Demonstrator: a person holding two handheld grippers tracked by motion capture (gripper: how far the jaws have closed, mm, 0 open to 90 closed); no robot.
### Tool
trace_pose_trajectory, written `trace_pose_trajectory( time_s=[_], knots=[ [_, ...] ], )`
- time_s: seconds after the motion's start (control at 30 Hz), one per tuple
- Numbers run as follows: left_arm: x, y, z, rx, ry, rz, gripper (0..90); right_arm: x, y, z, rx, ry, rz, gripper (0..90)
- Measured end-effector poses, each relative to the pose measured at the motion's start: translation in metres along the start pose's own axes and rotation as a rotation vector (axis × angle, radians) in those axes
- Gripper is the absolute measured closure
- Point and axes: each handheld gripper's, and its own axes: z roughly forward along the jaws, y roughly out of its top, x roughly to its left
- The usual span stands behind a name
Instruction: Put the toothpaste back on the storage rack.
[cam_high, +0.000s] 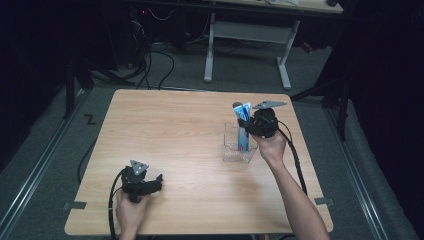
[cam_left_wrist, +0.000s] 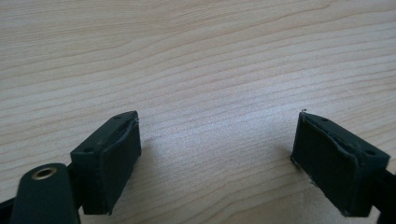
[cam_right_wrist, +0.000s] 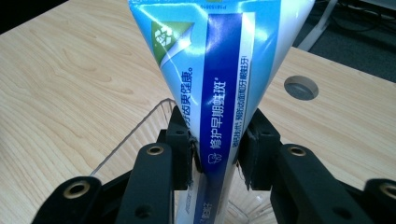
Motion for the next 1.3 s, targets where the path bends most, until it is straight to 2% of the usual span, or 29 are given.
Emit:
trace_pose_trajectory(
  time_s=[0.2,0.37,0.53,0.83,1.13,1.3],
  knots=[
    [0.0,0.0,0.0,0.0,0.0,0.0,15.7,-0.006,-0.008,-0.001,-0.001,0.031,0.044,68.1],
    [0.0,0.0,0.0,0.0,0.0,0.0,15.7,-0.006,-0.01,-0.001,0.01,0.016,0.026,68.0],
    [0.0,0.0,0.0,0.0,0.0,-0.001,15.7,-0.007,-0.013,0.0,0.017,0.014,0.028,67.4],
    [0.0,0.0,0.0,0.0,0.0,-0.001,15.7,-0.012,-0.019,-0.004,-0.002,0.012,0.043,66.7],
    [0.0,0.0,0.0,0.0,0.0,-0.001,15.7,-0.019,-0.023,-0.008,-0.002,-0.028,0.056,63.8],
    [0.0,0.0,0.0,0.0,0.0,-0.001,15.7,-0.02,-0.025,-0.007,0.004,-0.067,0.05,60.0]
  ],
)
